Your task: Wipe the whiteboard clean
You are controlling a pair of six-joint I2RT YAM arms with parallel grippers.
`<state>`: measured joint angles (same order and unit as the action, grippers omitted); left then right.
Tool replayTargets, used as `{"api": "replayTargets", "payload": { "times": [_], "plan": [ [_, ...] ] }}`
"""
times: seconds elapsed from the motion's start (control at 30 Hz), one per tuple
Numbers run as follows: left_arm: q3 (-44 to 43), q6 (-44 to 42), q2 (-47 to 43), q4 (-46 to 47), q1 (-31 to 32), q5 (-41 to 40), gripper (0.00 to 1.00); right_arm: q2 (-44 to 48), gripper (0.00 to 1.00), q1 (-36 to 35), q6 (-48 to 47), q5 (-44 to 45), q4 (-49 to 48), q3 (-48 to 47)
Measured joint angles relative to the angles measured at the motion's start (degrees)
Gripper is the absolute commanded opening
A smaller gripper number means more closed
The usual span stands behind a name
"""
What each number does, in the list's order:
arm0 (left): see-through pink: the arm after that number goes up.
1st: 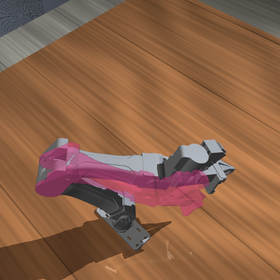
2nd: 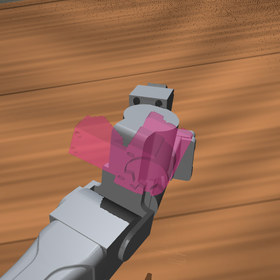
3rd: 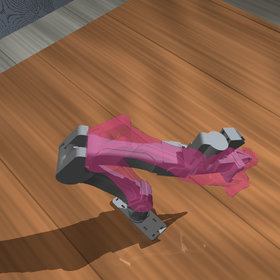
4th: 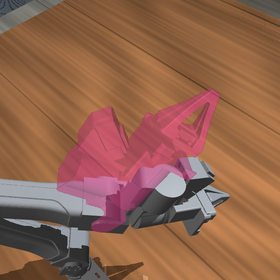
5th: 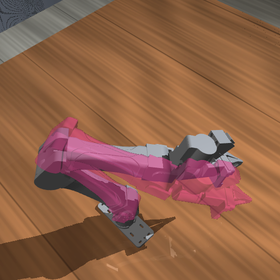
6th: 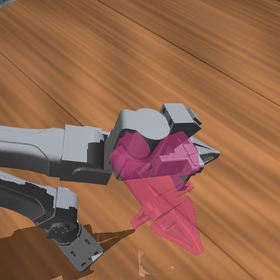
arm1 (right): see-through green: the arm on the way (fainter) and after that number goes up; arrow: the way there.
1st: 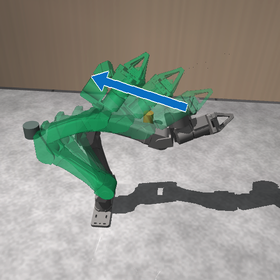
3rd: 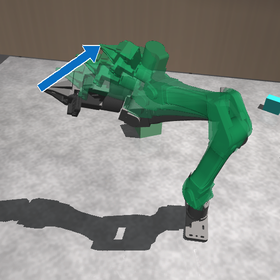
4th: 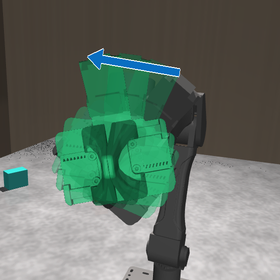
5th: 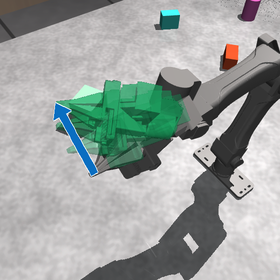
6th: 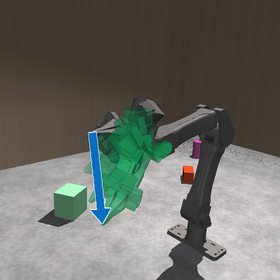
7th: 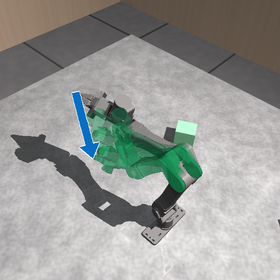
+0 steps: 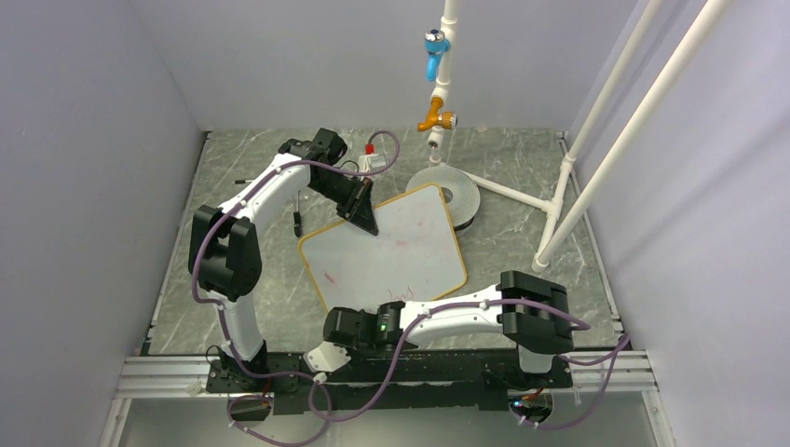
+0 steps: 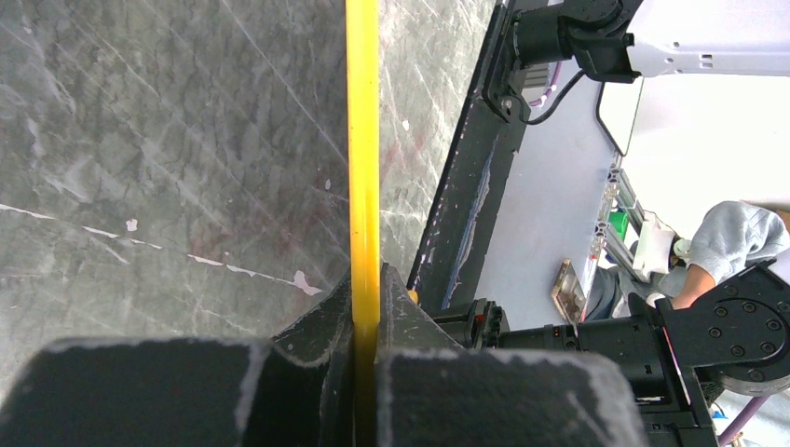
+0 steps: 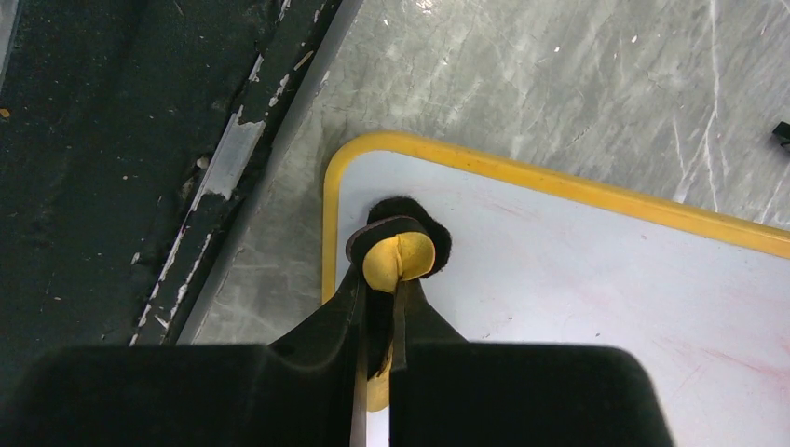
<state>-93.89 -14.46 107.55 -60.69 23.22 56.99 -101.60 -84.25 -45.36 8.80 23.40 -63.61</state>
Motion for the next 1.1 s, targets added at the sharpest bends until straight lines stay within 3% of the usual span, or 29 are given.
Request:
{"api": "replayTargets", "payload": {
  "times": [0.4, 0.77, 1.1],
  "plan": [
    [0.0, 0.0, 0.0, 0.0, 0.0, 0.0, 0.00, 1.7, 0.00, 0.8, 1.0, -0.4, -0.9, 3.1],
    [0.0, 0.6, 0.0, 1.0, -0.5, 0.0, 0.00, 10.0, 0.00, 10.8, 3.0, -3.5, 0.6, 7.0],
    [0.0, 0.3, 0.0, 0.3, -0.4, 0.0, 0.00, 6.0, 0.00, 4.9, 1.6, -1.4, 0.6, 5.0]
  ]
}}
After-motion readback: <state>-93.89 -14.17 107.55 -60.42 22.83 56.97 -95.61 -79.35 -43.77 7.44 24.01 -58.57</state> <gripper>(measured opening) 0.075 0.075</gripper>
